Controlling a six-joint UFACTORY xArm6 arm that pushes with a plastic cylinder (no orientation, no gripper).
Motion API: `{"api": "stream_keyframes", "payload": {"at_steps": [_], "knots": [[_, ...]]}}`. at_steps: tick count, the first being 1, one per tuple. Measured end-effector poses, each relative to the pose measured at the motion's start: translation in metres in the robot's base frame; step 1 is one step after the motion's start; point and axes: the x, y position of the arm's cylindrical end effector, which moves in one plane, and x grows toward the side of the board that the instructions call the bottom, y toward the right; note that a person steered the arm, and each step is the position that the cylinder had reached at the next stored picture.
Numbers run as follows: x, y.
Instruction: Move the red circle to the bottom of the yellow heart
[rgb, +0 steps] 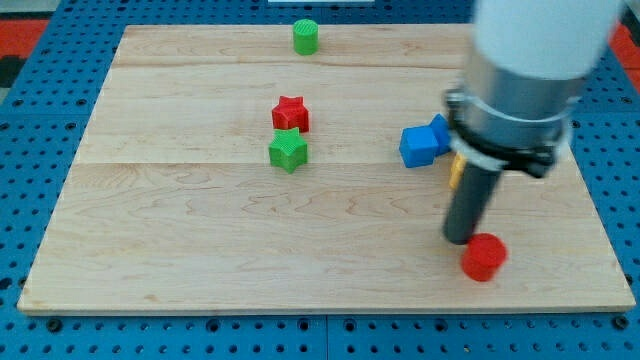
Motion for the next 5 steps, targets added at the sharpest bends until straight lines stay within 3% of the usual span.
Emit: {"api": "stream_keyframes", "payload": {"at_steps": [1,3,5], "knots": [[0.008,-0.052],[-0.056,-0.167],[-0.146,-0.141]]}}
